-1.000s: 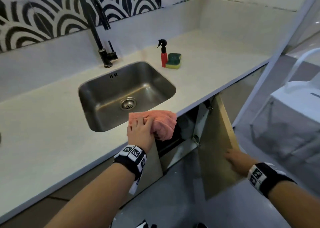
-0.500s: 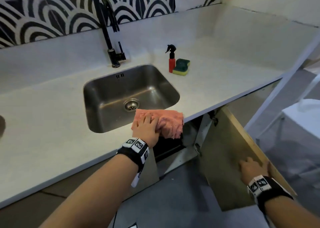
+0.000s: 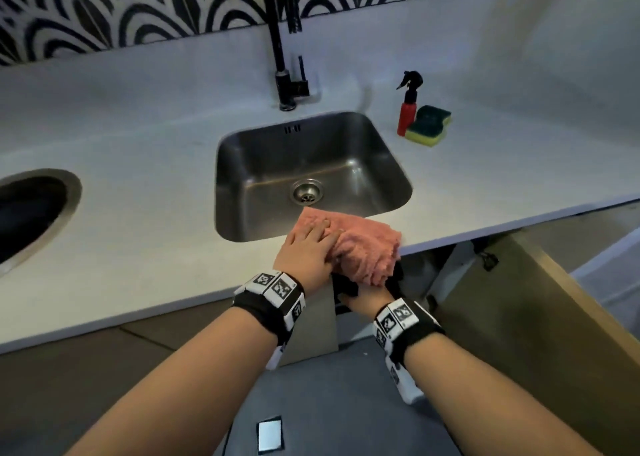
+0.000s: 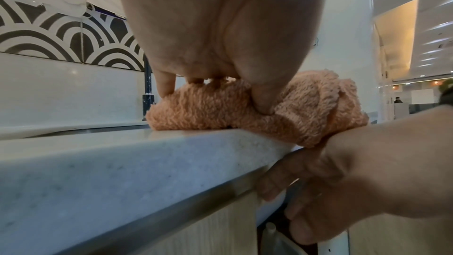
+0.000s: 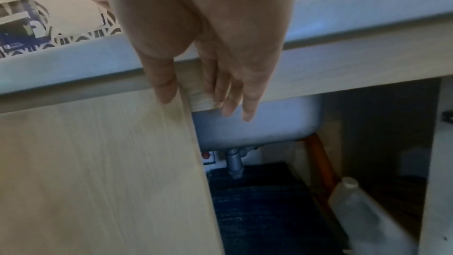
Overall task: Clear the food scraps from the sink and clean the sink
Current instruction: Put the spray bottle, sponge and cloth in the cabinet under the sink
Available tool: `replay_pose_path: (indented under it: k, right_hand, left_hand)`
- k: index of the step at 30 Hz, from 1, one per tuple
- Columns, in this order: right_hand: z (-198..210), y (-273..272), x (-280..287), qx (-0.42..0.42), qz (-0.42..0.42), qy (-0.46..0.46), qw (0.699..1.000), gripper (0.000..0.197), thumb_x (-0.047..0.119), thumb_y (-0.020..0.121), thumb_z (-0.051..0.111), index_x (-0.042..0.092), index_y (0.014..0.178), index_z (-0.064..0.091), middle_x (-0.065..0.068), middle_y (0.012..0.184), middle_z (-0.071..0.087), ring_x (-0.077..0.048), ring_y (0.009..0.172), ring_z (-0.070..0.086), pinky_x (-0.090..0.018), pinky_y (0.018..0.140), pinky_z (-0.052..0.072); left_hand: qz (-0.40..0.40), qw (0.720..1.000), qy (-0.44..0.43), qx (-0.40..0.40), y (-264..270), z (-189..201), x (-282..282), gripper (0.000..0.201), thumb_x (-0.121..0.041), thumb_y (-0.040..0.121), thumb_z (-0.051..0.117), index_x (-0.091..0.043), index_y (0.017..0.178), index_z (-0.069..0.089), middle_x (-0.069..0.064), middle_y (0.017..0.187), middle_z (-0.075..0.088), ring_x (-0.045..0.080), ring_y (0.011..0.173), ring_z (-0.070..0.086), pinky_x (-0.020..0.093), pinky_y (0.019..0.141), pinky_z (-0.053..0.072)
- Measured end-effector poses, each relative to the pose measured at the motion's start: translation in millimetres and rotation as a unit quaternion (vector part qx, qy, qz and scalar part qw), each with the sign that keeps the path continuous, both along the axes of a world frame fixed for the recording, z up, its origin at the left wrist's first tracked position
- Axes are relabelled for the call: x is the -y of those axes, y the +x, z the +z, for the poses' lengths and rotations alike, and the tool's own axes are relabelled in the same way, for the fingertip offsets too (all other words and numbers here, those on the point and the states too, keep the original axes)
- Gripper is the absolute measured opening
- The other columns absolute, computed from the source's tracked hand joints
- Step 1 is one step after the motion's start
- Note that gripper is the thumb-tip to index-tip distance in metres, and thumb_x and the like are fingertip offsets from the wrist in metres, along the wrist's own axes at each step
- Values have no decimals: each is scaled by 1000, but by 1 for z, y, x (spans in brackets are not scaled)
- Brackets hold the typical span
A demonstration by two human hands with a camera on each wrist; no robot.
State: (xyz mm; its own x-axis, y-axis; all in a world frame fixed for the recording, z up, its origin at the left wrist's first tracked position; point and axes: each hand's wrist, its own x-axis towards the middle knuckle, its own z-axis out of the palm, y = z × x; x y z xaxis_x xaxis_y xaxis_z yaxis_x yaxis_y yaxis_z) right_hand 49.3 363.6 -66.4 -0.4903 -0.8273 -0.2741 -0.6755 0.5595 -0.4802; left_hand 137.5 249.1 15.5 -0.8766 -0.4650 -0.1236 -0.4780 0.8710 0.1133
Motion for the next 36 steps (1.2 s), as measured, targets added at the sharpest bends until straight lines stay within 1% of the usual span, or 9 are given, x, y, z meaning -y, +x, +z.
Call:
replay_pose_path:
  k: [7,10,13,15,20,22,24,30,36]
  right_hand:
    - [-27,7,29,56,-24,-25,998,54,38,92,56,12,138,45,-7,148,40,-24,139,30,-35,114,21]
    - [-39,6,29,92,-36,-46,994,55,37,87,64,12,134,51,-8,141,48,-25,134,39,-38,112,28]
    - [-26,19,25,166,-14,-72,983,55,22,86,68,1,133,49,-8,129,55,-12,117,58,-25,100,44]
    - [-16,33,23,152,25,-40,987,55,29,85,67,10,134,51,-7,129,57,-18,119,56,-27,99,42]
    - [-9,59,-2,142,91,-36,985,21,25,80,66,15,99,66,-5,96,69,-24,92,65,-30,80,50]
    - [-6,66,-9,115,125,-12,985,12,30,77,65,22,86,63,2,81,63,-19,77,60,-27,72,49]
    - [3,77,-15,90,167,15,982,14,29,76,65,19,84,61,4,76,56,-18,72,53,-23,64,41]
    - [22,102,-22,82,238,88,964,25,28,80,66,12,98,63,2,84,52,-17,77,48,-22,67,35]
    - [27,140,-27,141,282,157,936,35,36,73,74,11,96,67,-7,93,70,-19,81,64,-26,69,49]
  left_hand:
    - [26,1000,9,14,16,0,9,64,-36,95,42,-31,151,9,-4,160,7,19,147,6,39,119,10]
    - [28,999,12,11,19,0,9,63,-36,96,40,-30,151,9,-3,160,6,21,147,6,41,119,11]
    - [26,1000,7,10,19,-1,7,63,-35,95,40,-30,151,11,-1,160,7,21,147,7,40,119,11]
    - [29,999,12,6,19,-1,7,62,-35,96,40,-30,151,11,-2,160,7,20,147,6,39,119,10]
    - [40,999,31,2,23,-2,6,60,-34,96,40,-29,150,15,-3,160,6,20,147,5,42,119,10]
    - [46,998,35,-7,26,-1,5,59,-33,96,41,-30,150,18,-3,160,8,20,147,6,42,119,10]
    - [54,998,37,-13,32,-2,5,58,-33,95,43,-31,149,22,-3,159,11,19,147,9,41,119,10]
    - [85,995,40,-24,58,-5,11,56,-30,93,45,-32,146,28,-4,158,17,21,145,14,44,117,15]
    - [99,994,51,-10,84,6,25,56,-29,94,43,-32,147,26,-4,159,14,19,146,12,41,117,18]
